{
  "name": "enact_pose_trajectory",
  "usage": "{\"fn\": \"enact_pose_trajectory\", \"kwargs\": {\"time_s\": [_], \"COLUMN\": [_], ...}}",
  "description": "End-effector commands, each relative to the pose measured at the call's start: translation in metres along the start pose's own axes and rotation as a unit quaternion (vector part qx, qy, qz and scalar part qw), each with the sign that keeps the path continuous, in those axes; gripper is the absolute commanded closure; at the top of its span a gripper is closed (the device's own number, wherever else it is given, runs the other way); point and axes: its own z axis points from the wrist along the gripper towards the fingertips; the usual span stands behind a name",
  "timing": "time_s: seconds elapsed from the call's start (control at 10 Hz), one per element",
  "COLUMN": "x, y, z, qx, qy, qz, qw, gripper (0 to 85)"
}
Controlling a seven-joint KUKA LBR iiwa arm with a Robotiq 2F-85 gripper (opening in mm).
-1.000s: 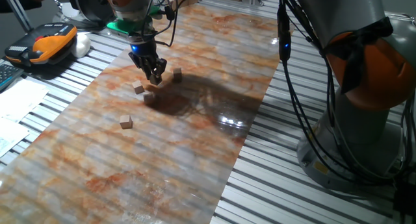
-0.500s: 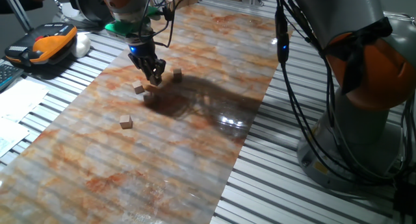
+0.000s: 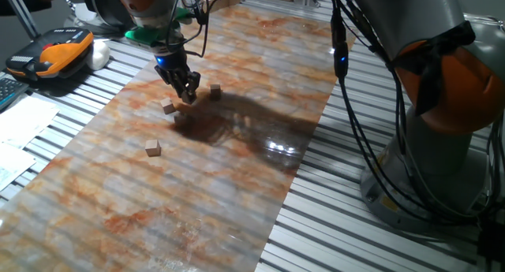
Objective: Stack the blocks into a pyramid shape
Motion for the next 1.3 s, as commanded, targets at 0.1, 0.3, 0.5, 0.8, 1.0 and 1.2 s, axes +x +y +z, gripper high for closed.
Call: {"fn": "enact_pose_trajectory", "kwargs": {"time_s": [0.1, 0.3, 0.5, 0.8, 1.0, 1.2], "x": [-0.0002, -0.0002, -0.0002, -0.0002, -0.0002, -0.0002], "y": [0.0001, 0.0001, 0.0001, 0.0001, 0.0001, 0.0001], "z": [-0.0002, -0.0002, -0.0002, -0.0002, -0.0002, -0.0002], "qx": [-0.008, -0.015, -0.014, -0.013, -0.018, -0.023], "qy": [0.004, 0.009, 0.005, 0.001, 0.004, 0.009], "qz": [-0.014, -0.028, -0.039, -0.049, -0.057, -0.060], "qw": [0.9999, 0.9995, 0.9991, 0.9987, 0.9982, 0.9979], "gripper": [85.0, 85.0, 85.0, 85.0, 85.0, 85.0]}}
